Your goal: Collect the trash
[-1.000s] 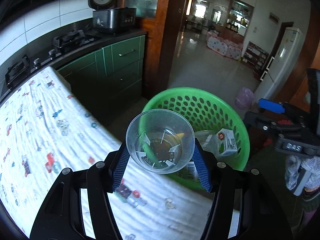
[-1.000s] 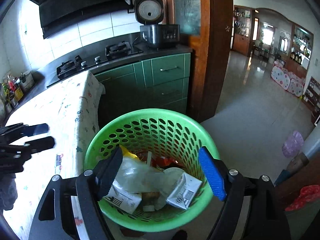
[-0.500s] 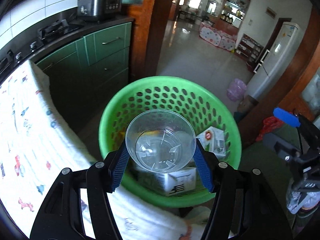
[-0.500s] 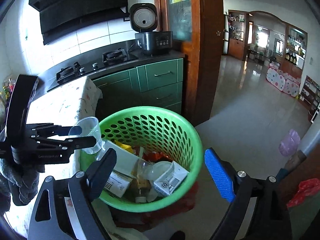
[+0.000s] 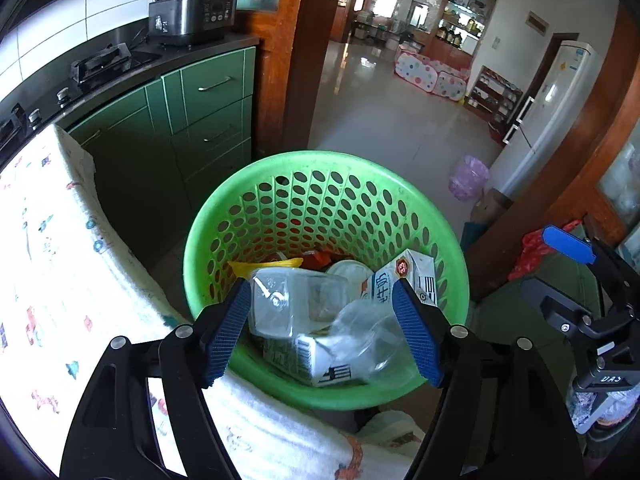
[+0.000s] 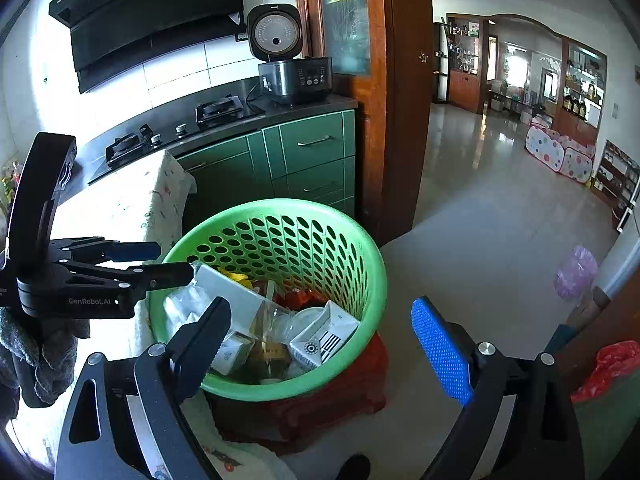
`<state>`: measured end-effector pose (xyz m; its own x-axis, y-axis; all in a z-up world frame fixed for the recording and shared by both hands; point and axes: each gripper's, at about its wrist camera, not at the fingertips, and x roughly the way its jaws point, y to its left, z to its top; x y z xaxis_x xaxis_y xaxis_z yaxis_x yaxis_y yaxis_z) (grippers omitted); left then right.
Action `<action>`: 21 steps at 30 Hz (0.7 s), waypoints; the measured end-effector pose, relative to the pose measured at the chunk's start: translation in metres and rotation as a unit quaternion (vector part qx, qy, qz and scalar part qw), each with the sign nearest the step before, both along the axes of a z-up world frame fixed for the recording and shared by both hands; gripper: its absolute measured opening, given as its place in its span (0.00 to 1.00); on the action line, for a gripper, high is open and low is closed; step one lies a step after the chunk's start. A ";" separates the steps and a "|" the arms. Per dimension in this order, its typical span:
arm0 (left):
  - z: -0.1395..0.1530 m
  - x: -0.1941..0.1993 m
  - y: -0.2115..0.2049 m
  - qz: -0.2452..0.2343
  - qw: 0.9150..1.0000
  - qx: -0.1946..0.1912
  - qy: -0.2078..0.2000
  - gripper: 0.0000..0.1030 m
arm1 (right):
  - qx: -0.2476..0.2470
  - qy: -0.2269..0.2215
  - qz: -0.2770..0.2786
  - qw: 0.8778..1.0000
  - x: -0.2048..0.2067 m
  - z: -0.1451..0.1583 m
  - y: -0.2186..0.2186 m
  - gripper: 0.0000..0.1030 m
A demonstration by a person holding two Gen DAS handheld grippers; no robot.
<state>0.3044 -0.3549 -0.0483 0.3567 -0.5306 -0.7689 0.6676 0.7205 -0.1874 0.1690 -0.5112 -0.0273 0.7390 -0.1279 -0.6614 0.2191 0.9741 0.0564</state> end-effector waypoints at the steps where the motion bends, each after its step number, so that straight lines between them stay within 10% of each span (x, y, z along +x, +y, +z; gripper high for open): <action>1: 0.002 -0.002 0.003 0.002 1.000 0.000 -0.004 0.70 | 0.000 -0.001 0.000 1.000 -0.001 0.000 0.002 0.87; 21: 0.032 -0.073 0.121 0.098 0.994 0.001 -0.046 0.82 | -0.020 -0.021 0.021 0.999 -0.052 0.010 0.085 0.90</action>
<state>0.2311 -0.2339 -0.0167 0.5224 -0.4418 -0.7293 0.5286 0.8389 -0.1296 0.1168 -0.4260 -0.0177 0.7716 -0.1213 -0.6244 0.1758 0.9841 0.0261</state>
